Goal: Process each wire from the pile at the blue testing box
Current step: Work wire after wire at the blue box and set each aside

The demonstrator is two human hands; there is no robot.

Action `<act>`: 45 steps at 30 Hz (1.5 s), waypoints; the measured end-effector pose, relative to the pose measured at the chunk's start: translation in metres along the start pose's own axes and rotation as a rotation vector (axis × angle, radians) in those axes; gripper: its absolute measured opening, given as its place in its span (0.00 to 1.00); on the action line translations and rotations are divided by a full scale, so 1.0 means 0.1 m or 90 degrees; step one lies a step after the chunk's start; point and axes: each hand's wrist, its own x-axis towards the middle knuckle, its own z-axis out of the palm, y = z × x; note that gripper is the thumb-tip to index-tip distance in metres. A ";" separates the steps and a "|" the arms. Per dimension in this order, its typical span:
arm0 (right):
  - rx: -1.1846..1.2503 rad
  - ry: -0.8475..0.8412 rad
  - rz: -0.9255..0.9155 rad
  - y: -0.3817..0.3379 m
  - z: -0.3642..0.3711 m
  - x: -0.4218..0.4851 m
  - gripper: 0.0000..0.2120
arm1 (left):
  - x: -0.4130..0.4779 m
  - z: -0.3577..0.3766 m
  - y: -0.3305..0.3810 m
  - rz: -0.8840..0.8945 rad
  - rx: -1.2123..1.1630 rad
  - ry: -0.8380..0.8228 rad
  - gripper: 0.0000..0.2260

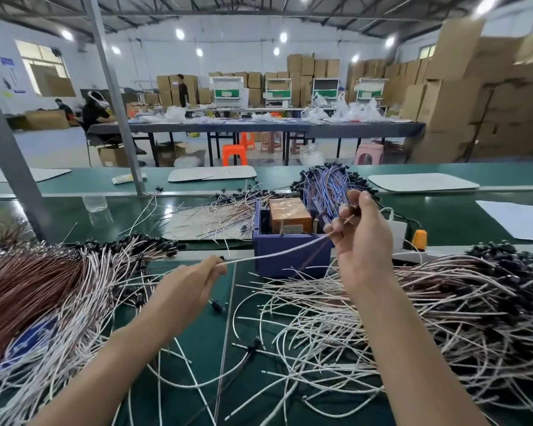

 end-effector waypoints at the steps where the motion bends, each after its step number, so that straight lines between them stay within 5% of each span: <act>1: -0.011 0.005 0.000 0.00 -0.04 0.00 0.11 | 0.06 -0.03 0.01 0.013 0.012 0.010 0.13; 6: 0.143 0.052 -0.030 -0.11 -0.22 -0.01 0.16 | 0.22 -0.25 0.17 0.030 -0.141 -0.073 0.11; 11: 0.392 0.065 -0.012 -0.21 -0.29 0.02 0.21 | 0.12 -0.12 0.54 -0.017 -0.528 -0.244 0.28; 14: 0.482 0.034 0.019 -0.13 -0.29 -0.06 0.17 | 0.17 0.08 0.74 -0.105 -0.627 -0.337 0.33; 20: 0.332 0.040 0.193 0.18 -0.47 -0.24 0.18 | 0.46 0.17 0.95 -0.210 -0.963 -0.221 0.21; 22: 0.113 0.011 0.228 0.30 -0.52 -0.27 0.14 | 0.53 0.13 0.99 -0.164 -0.859 -0.177 0.18; 26: -0.290 -0.139 0.200 0.44 -0.54 -0.26 0.14 | 0.59 0.18 1.07 0.050 -0.381 -0.192 0.16; 32: -0.376 -0.282 0.123 0.41 -0.65 -0.21 0.14 | 0.68 0.07 1.06 0.117 -0.156 -0.147 0.08; 34: -0.402 -0.269 0.078 0.41 -0.69 -0.21 0.12 | 0.71 0.04 1.05 0.205 0.062 -0.145 0.10; 37: -0.481 -0.204 0.002 0.42 -0.80 -0.21 0.11 | 0.72 0.02 0.93 0.281 0.269 -0.073 0.24; 40: -0.576 -0.202 -0.051 0.42 -0.91 -0.27 0.11 | 0.73 -0.15 0.76 0.355 0.434 0.020 0.17; 42: -0.575 -0.239 -0.066 0.39 -0.91 -0.34 0.10 | 0.70 -0.20 0.65 0.302 0.436 0.117 0.17; 45: -0.480 -0.207 -0.079 0.36 -0.85 -0.40 0.10 | 0.55 -0.06 0.60 0.189 0.204 0.267 0.15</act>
